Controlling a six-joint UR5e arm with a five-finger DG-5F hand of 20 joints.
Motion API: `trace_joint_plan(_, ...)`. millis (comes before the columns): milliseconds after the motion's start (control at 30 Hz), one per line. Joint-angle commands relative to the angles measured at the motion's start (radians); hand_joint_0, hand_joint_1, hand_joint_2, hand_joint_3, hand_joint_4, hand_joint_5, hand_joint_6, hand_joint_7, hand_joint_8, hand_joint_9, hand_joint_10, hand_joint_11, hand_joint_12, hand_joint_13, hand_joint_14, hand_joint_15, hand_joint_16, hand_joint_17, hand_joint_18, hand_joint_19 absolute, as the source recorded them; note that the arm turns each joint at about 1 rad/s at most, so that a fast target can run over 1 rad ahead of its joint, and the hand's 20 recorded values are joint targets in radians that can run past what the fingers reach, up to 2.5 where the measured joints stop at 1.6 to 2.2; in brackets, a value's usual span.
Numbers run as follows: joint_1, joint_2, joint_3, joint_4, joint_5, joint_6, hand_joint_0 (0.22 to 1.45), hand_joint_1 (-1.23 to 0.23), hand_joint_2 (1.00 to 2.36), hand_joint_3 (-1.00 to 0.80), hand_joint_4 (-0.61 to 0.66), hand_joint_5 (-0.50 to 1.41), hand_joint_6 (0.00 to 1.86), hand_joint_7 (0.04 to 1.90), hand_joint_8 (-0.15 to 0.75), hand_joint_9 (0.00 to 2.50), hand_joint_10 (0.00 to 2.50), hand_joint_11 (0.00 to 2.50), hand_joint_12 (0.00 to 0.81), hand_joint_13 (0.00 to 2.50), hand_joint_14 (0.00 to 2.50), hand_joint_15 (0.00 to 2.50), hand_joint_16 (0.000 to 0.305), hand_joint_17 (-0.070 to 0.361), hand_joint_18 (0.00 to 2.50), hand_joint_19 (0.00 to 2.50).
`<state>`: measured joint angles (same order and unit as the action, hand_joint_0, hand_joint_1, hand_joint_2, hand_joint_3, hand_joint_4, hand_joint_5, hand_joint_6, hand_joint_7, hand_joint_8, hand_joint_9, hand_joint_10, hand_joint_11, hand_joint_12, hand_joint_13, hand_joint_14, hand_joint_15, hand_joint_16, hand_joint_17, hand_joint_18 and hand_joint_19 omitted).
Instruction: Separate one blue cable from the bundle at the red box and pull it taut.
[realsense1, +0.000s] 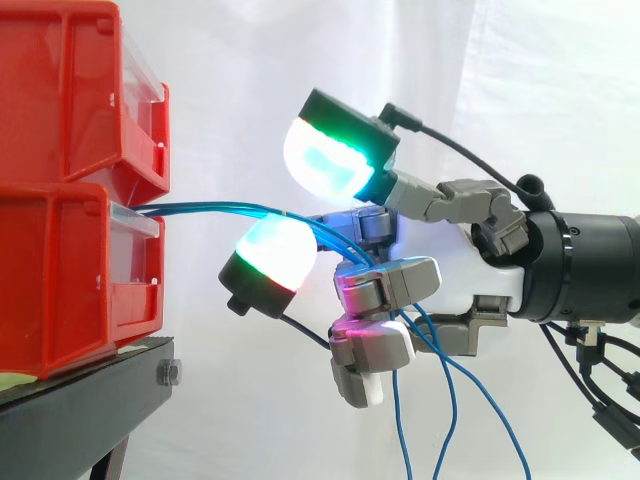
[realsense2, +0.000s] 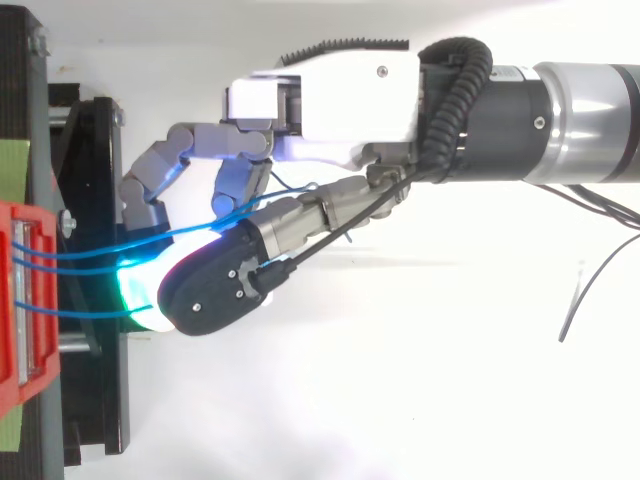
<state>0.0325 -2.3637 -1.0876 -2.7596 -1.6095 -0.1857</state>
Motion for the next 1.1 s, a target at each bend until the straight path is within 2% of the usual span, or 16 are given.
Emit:
trace_joint_plan(0, -0.002, 0.0, 0.0, 0.003, 0.0, -0.001, 0.64, -0.65, 1.01, -0.41, 0.11, -0.17, 0.86, 0.94, 0.276, 1.07, 0.5, 1.61, 0.4, 1.1, 0.03, 1.04, 0.05, 0.112, 0.85, 0.75)
trace_joint_plan(33, -0.002, 0.0, 0.0, 0.003, 0.0, -0.001, 0.67, -0.76, 1.01, -0.41, 0.1, -0.18, 0.89, 0.96, 0.281, 1.04, 0.52, 1.59, 0.407, 1.05, 0.03, 1.01, 0.051, 0.115, 0.8, 0.72)
trace_joint_plan(133, -0.002, 0.0, 0.0, 0.003, 0.0, -0.001, 0.72, -0.86, 1.01, -0.41, 0.02, -0.19, 0.94, 0.99, 0.3, 0.97, 0.45, 1.57, 0.419, 0.87, 0.02, 0.85, 0.051, 0.114, 0.7, 0.6)
trace_joint_plan(333, -0.002, 0.001, 0.0, 0.006, 0.0, -0.001, 0.8, -0.93, 1.0, -0.5, -0.05, -0.17, 0.95, 1.11, 0.319, 0.99, 0.23, 1.64, 0.419, 0.79, 0.02, 0.75, 0.051, 0.114, 0.67, 0.52)
trace_joint_plan(400, -0.002, 0.0, 0.0, 0.005, 0.0, -0.001, 0.76, -0.95, 1.0, -0.5, -0.02, -0.16, 0.95, 1.1, 0.318, 1.0, 0.22, 1.65, 0.417, 0.79, 0.02, 0.76, 0.051, 0.114, 0.68, 0.5)
trace_joint_plan(467, -0.002, 0.0, 0.0, 0.006, 0.0, -0.001, 0.64, -0.96, 1.0, -0.5, 0.04, -0.15, 0.95, 1.07, 0.321, 1.02, 0.21, 1.68, 0.415, 0.78, 0.02, 0.78, 0.051, 0.115, 0.67, 0.51)
trace_joint_plan(533, 0.0, 0.0, 0.0, 0.006, 0.0, -0.001, 0.5, -0.92, 1.0, -0.5, 0.07, -0.15, 0.94, 1.01, 0.346, 1.02, 0.32, 1.61, 0.442, 0.78, 0.02, 0.77, 0.056, 0.127, 0.65, 0.52)
trace_joint_plan(633, 0.0, 0.0, 0.0, 0.006, 0.0, -0.001, 0.44, -0.79, 1.0, -0.5, 0.1, -0.14, 0.93, 0.96, 0.379, 1.03, 0.42, 1.48, 0.471, 0.79, 0.02, 0.75, 0.062, 0.139, 0.65, 0.52)
trace_joint_plan(700, 0.001, 0.0, 0.0, 0.006, 0.0, -0.001, 0.44, -0.62, 1.0, -0.5, 0.11, -0.13, 0.91, 0.92, 0.381, 1.05, 0.37, 1.47, 0.467, 0.79, 0.02, 0.74, 0.062, 0.139, 0.65, 0.54)
trace_joint_plan(733, 0.001, 0.0, 0.0, 0.006, 0.0, -0.001, 0.48, -0.49, 1.0, -0.5, 0.1, -0.13, 0.9, 0.95, 0.358, 1.09, 0.22, 1.54, 0.451, 0.8, 0.02, 0.74, 0.058, 0.132, 0.63, 0.56)
trace_joint_plan(800, 0.001, 0.0, 0.0, 0.006, 0.0, -0.001, 0.54, -0.38, 1.0, -0.5, 0.08, -0.12, 0.88, 1.0, 0.32, 1.14, 0.03, 1.64, 0.424, 0.82, 0.02, 0.74, 0.053, 0.119, 0.63, 0.6)
trace_joint_plan(833, 0.003, 0.0, 0.0, 0.006, 0.0, -0.001, 0.57, -0.37, 1.0, -0.5, 0.06, -0.12, 0.87, 1.03, 0.309, 1.16, 0.0, 1.67, 0.418, 0.82, 0.02, 0.76, 0.051, 0.115, 0.64, 0.61)
trace_joint_plan(967, 0.003, 0.0, 0.0, 0.006, 0.0, -0.006, 0.62, -0.49, 1.0, -0.49, 0.04, -0.13, 0.87, 1.01, 0.309, 1.14, 0.0, 1.69, 0.415, 0.84, 0.02, 0.78, 0.05, 0.112, 0.66, 0.63)
trace_joint_plan(1067, 0.001, 0.0, -0.001, 0.0, 0.002, -0.015, 0.64, -0.72, 1.01, -0.36, 0.07, -0.15, 0.89, 1.04, 0.315, 1.05, 0.01, 1.69, 0.422, 0.81, 0.02, 0.76, 0.051, 0.115, 0.66, 0.61)
